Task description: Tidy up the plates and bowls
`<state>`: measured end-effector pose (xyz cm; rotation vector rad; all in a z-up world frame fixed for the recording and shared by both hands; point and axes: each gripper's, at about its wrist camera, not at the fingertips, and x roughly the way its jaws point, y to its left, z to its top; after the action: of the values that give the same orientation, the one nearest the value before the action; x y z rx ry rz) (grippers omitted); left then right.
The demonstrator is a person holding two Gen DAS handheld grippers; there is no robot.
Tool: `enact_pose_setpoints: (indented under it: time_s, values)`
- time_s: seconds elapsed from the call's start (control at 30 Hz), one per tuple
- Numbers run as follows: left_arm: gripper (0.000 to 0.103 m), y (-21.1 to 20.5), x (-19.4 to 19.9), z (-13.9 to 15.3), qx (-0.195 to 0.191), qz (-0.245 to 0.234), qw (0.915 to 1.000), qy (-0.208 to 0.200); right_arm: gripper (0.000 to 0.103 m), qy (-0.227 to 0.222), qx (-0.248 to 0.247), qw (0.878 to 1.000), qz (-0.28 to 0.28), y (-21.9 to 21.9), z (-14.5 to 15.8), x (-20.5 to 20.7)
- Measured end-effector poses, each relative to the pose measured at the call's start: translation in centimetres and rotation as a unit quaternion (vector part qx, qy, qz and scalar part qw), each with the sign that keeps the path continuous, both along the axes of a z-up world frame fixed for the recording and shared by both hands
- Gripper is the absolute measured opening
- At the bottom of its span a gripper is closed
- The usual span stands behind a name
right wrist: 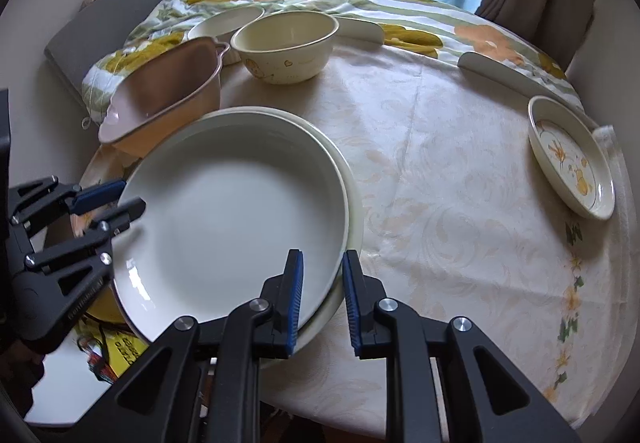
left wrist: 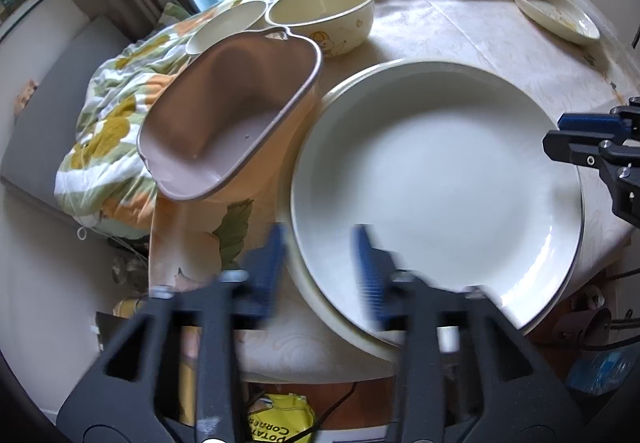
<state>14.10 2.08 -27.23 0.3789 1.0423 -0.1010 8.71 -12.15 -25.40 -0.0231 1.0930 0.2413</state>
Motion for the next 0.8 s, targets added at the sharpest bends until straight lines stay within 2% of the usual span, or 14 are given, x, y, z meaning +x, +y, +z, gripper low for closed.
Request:
enact_pose_setpoints:
  time_s: [0.03, 0.07, 0.1, 0.17, 0.3, 0.43, 0.5, 0.53, 0.57, 0.6, 0.7, 0.8]
  values:
    - [0.089, -0.1, -0.2, 0.0, 0.003, 0.0, 1.0, -0.005, 0.03, 0.0, 0.008, 1.0, -0.011, -0.3, 0.0, -0.1]
    - [0.091, -0.2, -0.4, 0.3, 0.001, -0.002, 0.9999, -0.014, 0.054, -0.001, 0.015, 1.0, -0.021, -0.6, 0.0, -0.2]
    - [0.091, -0.2, -0.7, 0.7, -0.002, -0.007, 0.9997, -0.021, 0.072, -0.002, 0.022, 0.999, -0.026, -0.9, 0.0, -0.3]
    - [0.091, -0.4, -0.8, 1.2, -0.004, -0.01, 0.9997, -0.022, 0.072, 0.002, 0.047, 0.998, -0.029, -1.5, 0.4, -0.7]
    - [0.091, -0.7, -1.1, 3.4, -0.016, -0.019, 0.9992, -0.03, 0.072, -0.017, 0.043, 0.998, -0.049, -2.6, 2.4, -1.8]
    - [0.091, -2.0, -0.7, 8.4, -0.06, -0.046, 0.9956, -0.055, 0.072, -0.06, 0.051, 0.992, -0.094, -5.5, 6.5, -3.6]
    - [0.092, -3.5, 0.1, 11.5, -0.101, -0.079, 0.9895, -0.068, 0.076, -0.081, 0.056, 0.988, -0.121, -7.4, 8.5, -4.6]
    - [0.098, -4.3, 0.6, 12.8, -0.122, -0.095, 0.9855, -0.071, 0.083, -0.089, 0.059, 0.985, -0.137, -8.5, 9.4, -5.1]
    - [0.103, -4.9, 1.1, 13.8, -0.141, -0.109, 0.9812, -0.075, 0.099, -0.097, 0.061, 0.982, -0.153, -9.6, 10.1, -5.5]
    - [0.103, -6.0, 1.8, 14.9, -0.166, -0.125, 0.9748, -0.081, 0.103, -0.105, 0.064, 0.979, -0.164, -10.4, 10.7, -5.8]
    - [0.103, -8.9, 3.7, 16.3, -0.194, -0.158, 0.9654, -0.074, 0.103, -0.121, 0.076, 0.971, -0.193, -13.5, 12.1, -6.5]
    - [0.103, -12.6, 5.8, 16.7, -0.204, -0.189, 0.9584, -0.064, 0.103, -0.112, 0.054, 0.967, -0.222, -16.2, 12.4, -6.4]
